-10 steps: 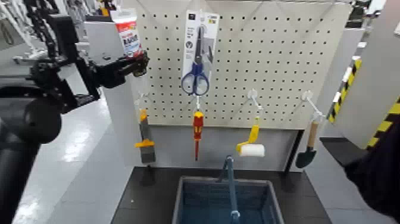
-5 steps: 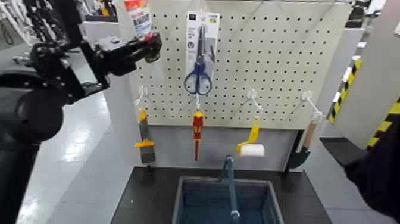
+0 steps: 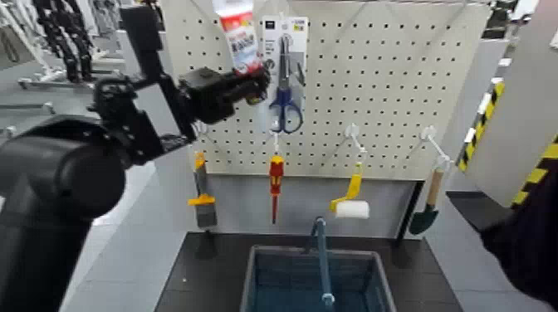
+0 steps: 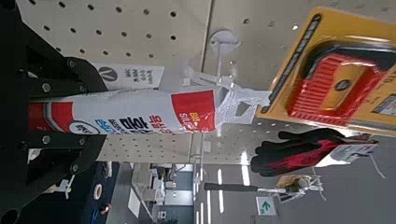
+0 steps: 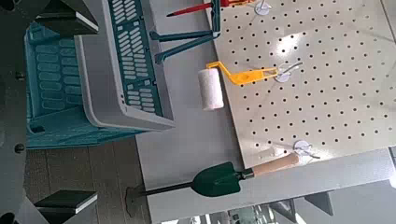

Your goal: Put the red glue tube into the crate.

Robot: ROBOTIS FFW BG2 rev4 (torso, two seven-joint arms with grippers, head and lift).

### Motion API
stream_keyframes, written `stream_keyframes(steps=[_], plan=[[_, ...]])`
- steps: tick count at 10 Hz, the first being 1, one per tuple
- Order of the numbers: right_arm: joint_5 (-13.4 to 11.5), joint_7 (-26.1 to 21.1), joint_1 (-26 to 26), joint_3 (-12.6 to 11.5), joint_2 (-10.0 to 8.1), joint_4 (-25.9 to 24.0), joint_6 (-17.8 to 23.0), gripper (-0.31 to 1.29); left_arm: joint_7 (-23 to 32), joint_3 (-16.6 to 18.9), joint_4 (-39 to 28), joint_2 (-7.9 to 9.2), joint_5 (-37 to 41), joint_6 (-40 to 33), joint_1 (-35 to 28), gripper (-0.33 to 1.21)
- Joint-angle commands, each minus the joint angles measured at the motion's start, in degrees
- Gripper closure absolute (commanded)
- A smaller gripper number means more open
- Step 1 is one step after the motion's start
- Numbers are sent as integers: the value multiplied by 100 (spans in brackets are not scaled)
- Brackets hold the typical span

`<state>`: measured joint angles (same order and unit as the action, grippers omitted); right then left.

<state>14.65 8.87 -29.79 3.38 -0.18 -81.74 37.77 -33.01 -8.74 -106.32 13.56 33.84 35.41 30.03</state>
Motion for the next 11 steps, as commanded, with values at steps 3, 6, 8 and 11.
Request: stream_keyframes(steps=[3,6,8,11], plan=[[3,0,9,-4,721,18,11,6,119,-593,534,-56,563,-52,-278,118],[11,9,17,5,712,26,11,6,102,-743,832,-100,756,-17,-498,118],[11,9,17,14,712,26,11,6,22,-681,938,-205,774,141,-753,118],[11,0,17,23,712,26,20,6,-241,-567,1140,-284,527,238,-982,118]])
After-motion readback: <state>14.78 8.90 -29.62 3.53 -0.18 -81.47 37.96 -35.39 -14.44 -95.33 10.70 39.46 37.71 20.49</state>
